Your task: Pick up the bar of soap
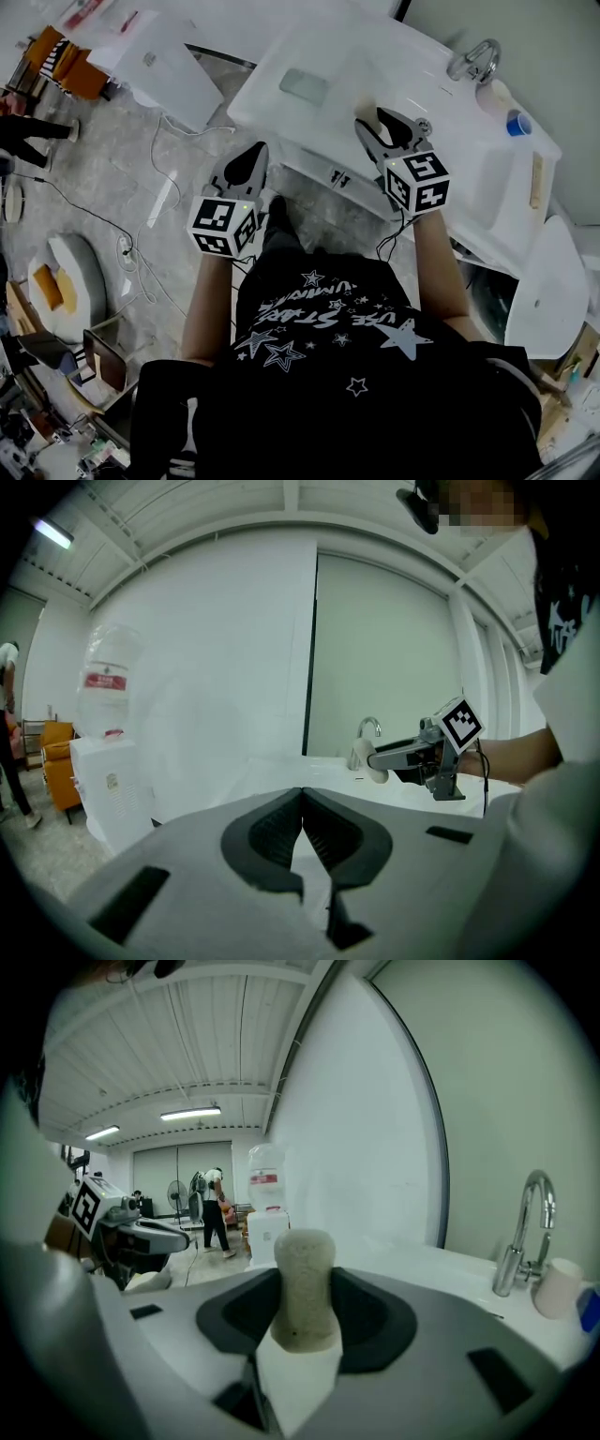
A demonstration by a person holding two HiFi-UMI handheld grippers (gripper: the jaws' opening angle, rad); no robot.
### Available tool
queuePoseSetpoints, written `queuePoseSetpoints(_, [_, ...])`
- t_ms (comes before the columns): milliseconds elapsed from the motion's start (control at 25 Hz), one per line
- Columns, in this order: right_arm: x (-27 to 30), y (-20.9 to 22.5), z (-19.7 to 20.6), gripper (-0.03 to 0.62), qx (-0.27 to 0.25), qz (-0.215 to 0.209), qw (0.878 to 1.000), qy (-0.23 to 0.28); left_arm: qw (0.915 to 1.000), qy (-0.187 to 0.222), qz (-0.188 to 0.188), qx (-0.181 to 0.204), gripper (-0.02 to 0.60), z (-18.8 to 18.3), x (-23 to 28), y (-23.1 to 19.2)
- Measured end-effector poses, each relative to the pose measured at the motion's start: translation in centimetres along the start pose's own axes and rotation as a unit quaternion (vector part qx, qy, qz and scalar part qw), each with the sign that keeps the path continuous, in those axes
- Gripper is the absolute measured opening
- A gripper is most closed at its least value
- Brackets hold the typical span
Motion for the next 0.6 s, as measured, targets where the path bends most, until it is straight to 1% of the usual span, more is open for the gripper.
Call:
queuePoseSetpoints(160, [-2.2, -1.7, 1.7, 0.181, 0.0, -0.016, 1.0, -0.008, 0.9999, -0.006, -0.01, -0.007, 0.011, 1.5, -2.7, 2.2])
queuePoseSetpoints(280, [-3.4, -2.9, 2.7, 0.181, -0.001, -0.027, 1.0, -0.015, 0.9996, -0.01, -0.018, -0.019, 0.011, 2.4, -4.7, 3.4])
queuePoseSetpoints(600, [-5.3, -4.6, 3.9, 0.181, 0.006, -0.033, 0.999, -0.015, 0.9989, -0.018, -0.036, -0.023, 0.011, 3.5, -8.3, 5.0])
Point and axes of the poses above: the fingertips, and each gripper's own axes: x forward along the fingers, y to its right, z out of its underside, the point moved 5 cm from there along -x, backward along the fingers, and after that the axes turned 11 degrees about -z, right-handed, at the moved point
